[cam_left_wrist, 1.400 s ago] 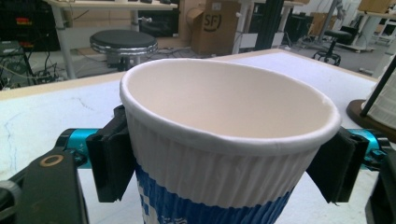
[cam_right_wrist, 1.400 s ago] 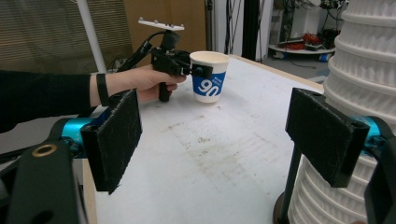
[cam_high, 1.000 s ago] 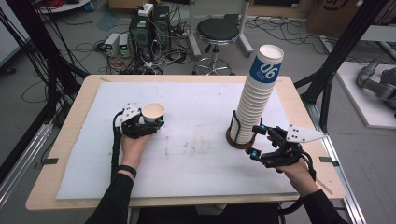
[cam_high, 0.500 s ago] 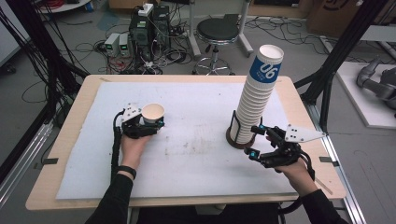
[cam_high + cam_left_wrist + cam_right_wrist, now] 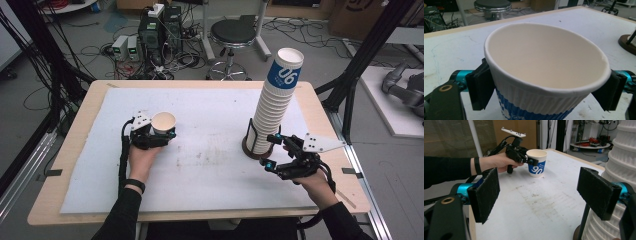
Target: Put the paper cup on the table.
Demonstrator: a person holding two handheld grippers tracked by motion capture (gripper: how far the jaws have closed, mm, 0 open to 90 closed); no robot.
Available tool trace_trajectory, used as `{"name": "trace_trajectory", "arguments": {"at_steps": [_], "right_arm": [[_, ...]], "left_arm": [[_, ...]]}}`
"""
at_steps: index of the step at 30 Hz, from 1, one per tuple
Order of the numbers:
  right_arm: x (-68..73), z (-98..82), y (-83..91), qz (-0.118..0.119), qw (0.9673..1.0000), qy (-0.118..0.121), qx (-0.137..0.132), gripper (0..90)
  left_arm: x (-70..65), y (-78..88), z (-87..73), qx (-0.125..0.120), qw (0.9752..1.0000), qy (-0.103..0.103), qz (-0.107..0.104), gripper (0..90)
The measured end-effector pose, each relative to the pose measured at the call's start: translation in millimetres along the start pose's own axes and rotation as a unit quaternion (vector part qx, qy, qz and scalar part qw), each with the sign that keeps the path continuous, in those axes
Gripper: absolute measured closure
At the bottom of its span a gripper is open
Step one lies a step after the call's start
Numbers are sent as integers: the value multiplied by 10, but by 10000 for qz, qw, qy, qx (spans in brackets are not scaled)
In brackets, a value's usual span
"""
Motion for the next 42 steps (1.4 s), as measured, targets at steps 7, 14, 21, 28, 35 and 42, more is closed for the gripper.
{"name": "trace_trajectory", "arguments": {"at_steps": [7, 14, 21, 28, 35, 42], "right_arm": [[0, 3, -8, -8, 10000, -5, -10, 175], [5, 8, -12, 30, 10000, -14, -21, 175], [-7, 5, -19, 51, 10000, -43, -4, 145], [-15, 7, -17, 69, 10000, -41, -18, 144], [-6, -4, -17, 94, 10000, -6, -13, 142], [-4, -9, -14, 86, 10000, 28, -6, 142]], "left_arm": [[19, 63, 15, 87, 9997, -34, 235, 143], [-18, 176, 2, 200, 9993, -43, 325, 142], [-62, 375, -21, 219, 9990, 217, 335, 142], [-129, 602, 15, 63, 9991, 248, 332, 142], [-498, 719, 146, -224, 9995, -135, -161, 142], [-992, 644, 375, -559, 9921, -761, -824, 142]]}}
Point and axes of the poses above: each handheld gripper's, and its own axes: y roughly backward along the jaws, z roughly out of its top, x roughly to its left, the point moved 9 cm from there along -y, roughly forward along the jaws, and after that the axes turned 14 degrees about -z, right-handed, at the moved point
